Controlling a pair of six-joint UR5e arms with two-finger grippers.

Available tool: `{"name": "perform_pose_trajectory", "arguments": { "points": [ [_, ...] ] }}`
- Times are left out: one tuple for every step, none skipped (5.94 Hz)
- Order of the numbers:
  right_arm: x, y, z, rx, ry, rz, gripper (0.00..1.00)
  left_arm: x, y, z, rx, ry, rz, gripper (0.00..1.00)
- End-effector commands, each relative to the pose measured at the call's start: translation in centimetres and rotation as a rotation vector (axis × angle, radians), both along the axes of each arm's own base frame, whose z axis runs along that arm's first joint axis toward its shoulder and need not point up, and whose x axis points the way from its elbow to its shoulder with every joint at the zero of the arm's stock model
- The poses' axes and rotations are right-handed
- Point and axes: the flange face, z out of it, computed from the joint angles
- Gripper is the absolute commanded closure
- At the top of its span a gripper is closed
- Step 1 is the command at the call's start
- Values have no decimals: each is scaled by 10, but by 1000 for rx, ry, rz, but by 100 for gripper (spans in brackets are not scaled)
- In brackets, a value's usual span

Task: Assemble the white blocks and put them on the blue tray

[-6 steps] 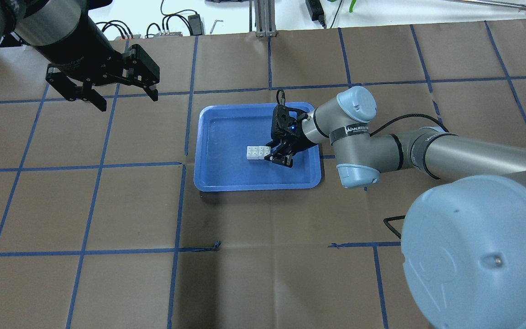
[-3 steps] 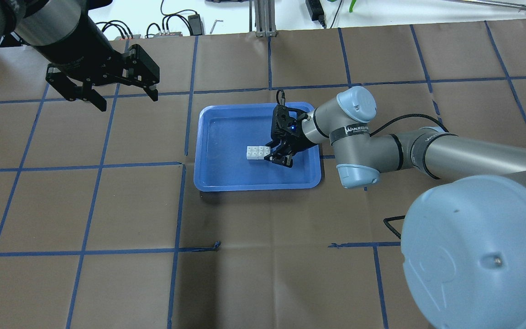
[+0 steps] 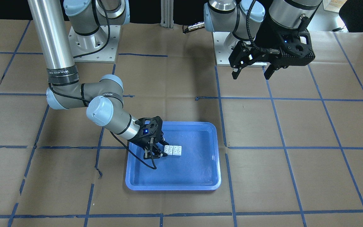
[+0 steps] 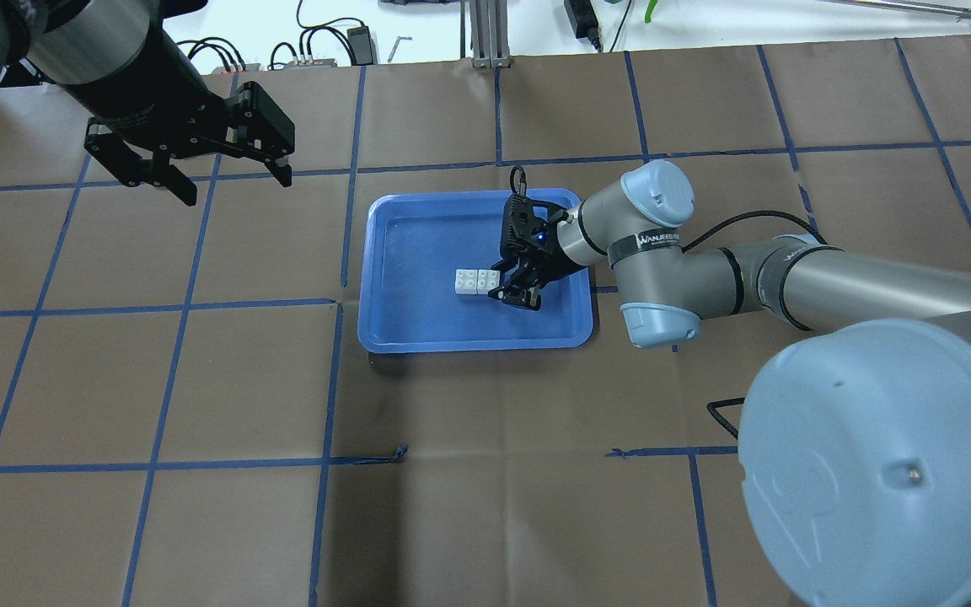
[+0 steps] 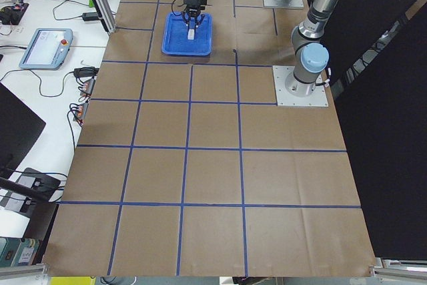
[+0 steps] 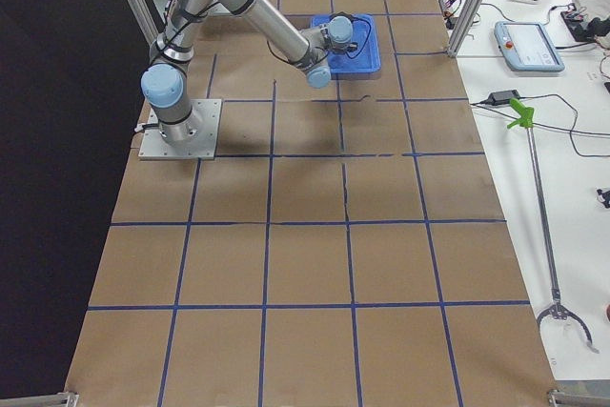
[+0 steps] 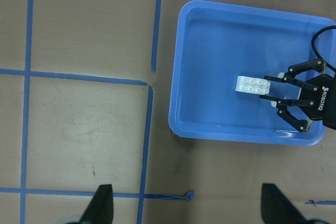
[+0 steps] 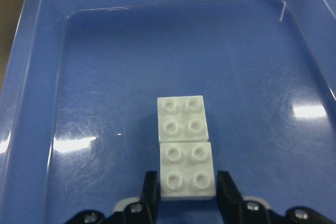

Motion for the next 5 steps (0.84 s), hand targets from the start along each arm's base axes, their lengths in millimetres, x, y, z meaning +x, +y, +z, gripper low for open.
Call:
{"name": "perform_pose_trajectory", "arguments": {
  "points": [
    [2,1,0,5,-25,6,49,0,0,0,-1,1,0,1],
    [3,1,1,5,-32,9,49,0,0,0,-1,1,0,1],
    [3,0,2,1,-33,9,44,0,0,0,-1,-1,0,1],
    [2,-2,6,-5,-34,5,13,0,0,0,-1,-1,0,1],
    [0,-5,9,8,-33,-20,1,0,0,0,-1,-1,0,1]
  ]
}}
